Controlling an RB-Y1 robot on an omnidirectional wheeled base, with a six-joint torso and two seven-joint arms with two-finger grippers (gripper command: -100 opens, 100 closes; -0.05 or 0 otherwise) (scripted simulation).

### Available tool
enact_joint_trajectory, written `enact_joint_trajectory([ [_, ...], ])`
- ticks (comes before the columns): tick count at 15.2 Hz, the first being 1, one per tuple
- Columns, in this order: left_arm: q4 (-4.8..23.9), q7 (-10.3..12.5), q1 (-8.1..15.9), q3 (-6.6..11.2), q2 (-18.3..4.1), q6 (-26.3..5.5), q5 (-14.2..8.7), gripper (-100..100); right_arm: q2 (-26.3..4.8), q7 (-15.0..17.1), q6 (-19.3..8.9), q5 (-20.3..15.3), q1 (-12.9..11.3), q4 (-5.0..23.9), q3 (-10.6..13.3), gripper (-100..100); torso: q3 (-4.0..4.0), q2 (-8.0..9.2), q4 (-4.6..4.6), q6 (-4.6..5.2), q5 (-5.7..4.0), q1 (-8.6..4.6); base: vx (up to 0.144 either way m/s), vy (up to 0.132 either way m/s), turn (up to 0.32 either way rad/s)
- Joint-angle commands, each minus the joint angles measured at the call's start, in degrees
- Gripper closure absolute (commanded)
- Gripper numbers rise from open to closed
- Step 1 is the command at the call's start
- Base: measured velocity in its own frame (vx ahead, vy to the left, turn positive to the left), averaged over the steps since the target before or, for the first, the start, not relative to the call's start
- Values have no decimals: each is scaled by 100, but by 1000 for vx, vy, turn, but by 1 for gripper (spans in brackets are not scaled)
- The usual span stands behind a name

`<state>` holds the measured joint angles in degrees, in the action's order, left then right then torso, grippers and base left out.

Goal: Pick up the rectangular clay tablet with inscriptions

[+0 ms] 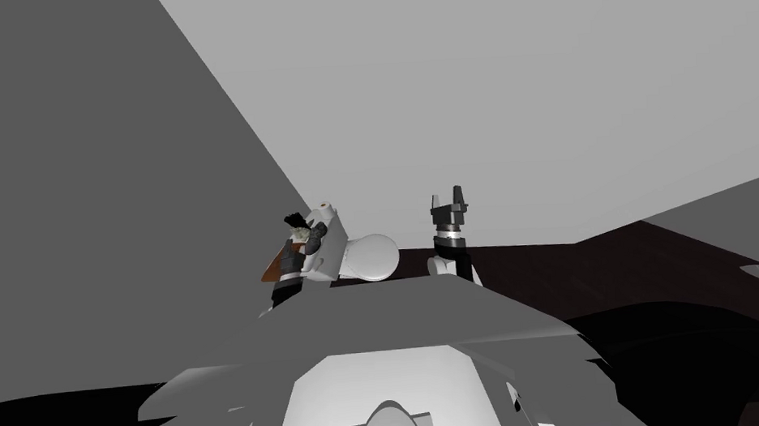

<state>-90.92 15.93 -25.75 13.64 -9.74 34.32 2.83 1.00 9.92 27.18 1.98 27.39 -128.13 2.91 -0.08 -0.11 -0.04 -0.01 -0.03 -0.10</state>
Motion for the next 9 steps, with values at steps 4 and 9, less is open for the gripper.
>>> enact_joint_trajectory([
  [4, 505, 102, 80, 137, 50, 166, -21, -100, 0, 0, 0, 0, 0, 0, 0, 0, 7, 11, 3, 0, 2, 6, 1, -5, 14],
  [9, 505, 102, 80, 137, 50, 166, -21, -100, 0, 0, 0, 0, 0, 0, 0, 0, 1, 8, -5, 1, 11, 10, 0, -2, 6],
])
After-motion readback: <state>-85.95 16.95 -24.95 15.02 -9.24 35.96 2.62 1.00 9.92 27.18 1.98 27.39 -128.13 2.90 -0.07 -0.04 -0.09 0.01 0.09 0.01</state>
